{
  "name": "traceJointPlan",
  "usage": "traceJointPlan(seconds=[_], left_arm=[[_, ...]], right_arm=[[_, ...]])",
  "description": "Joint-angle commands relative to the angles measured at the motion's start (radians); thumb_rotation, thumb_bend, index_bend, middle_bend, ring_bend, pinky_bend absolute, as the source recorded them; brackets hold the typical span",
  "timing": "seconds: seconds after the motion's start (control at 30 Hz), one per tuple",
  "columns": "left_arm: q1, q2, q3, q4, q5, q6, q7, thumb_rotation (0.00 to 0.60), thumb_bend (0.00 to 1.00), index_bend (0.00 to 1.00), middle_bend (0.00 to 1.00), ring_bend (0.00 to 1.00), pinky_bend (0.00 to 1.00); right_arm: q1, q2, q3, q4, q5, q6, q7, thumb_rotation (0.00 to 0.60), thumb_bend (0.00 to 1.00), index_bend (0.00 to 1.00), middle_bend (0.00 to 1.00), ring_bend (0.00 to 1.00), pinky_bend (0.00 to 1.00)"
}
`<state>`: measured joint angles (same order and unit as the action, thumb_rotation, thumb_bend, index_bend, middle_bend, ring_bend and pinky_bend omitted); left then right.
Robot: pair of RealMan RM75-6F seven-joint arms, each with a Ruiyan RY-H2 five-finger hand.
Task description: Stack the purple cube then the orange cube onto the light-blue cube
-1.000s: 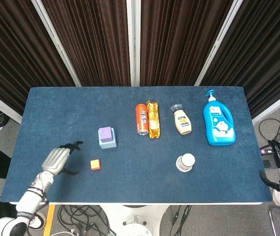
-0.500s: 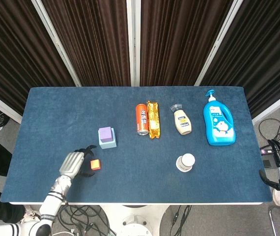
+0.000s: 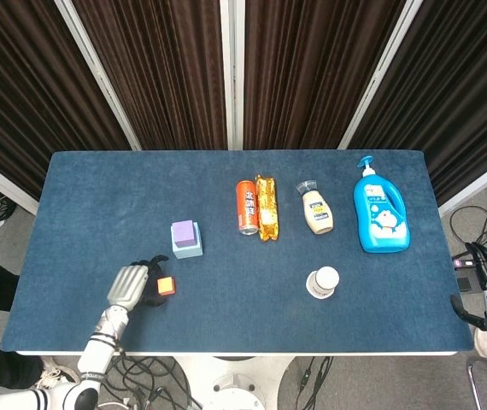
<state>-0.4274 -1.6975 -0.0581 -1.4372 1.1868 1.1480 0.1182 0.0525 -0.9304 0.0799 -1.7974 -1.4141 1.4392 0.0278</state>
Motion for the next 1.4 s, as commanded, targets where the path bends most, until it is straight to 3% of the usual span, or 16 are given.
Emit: traceJointPlan(seconds=[0.03, 0.43, 0.7, 0.9, 1.13, 1.4], left_arm=[[0.003, -0.014, -0.011, 0.008, -0.006, -0.001, 0.0, 0.6, 0.21, 0.29, 0.55, 0.36, 0.35], [0.011, -0.061, -0.042, 0.046, -0.027, -0.005, 0.011, 0.6, 0.26, 0.33, 0.58, 0.4, 0.38], [0.024, -0.038, -0.049, 0.009, -0.017, 0.009, 0.013, 0.6, 0.33, 0.36, 0.64, 0.46, 0.42], [0.029, 0.041, -0.057, -0.054, 0.009, 0.026, 0.025, 0.6, 0.34, 0.36, 0.64, 0.47, 0.44], [0.004, 0.195, -0.116, -0.093, 0.037, 0.018, 0.004, 0.6, 0.34, 0.36, 0.64, 0.47, 0.43], [-0.067, 0.355, -0.166, -0.1, 0.078, -0.118, -0.181, 0.6, 0.34, 0.36, 0.62, 0.45, 0.41]], right_arm=[[0.0, 0.0, 0.0, 0.0, 0.001, -0.001, 0.001, 0.6, 0.23, 0.04, 0.07, 0.0, 0.0], [0.0, 0.004, 0.003, 0.001, 0.005, -0.001, 0.012, 0.6, 0.23, 0.04, 0.07, 0.0, 0.0], [0.001, 0.004, 0.005, 0.0, 0.004, 0.001, 0.015, 0.6, 0.23, 0.04, 0.06, 0.0, 0.0], [0.002, 0.004, 0.006, 0.002, 0.006, 0.001, 0.017, 0.6, 0.23, 0.04, 0.06, 0.0, 0.0], [0.004, 0.003, 0.004, 0.0, 0.007, -0.005, 0.01, 0.6, 0.23, 0.04, 0.06, 0.0, 0.0], [0.003, -0.003, 0.002, 0.001, 0.006, -0.003, -0.001, 0.6, 0.23, 0.04, 0.06, 0.0, 0.0]])
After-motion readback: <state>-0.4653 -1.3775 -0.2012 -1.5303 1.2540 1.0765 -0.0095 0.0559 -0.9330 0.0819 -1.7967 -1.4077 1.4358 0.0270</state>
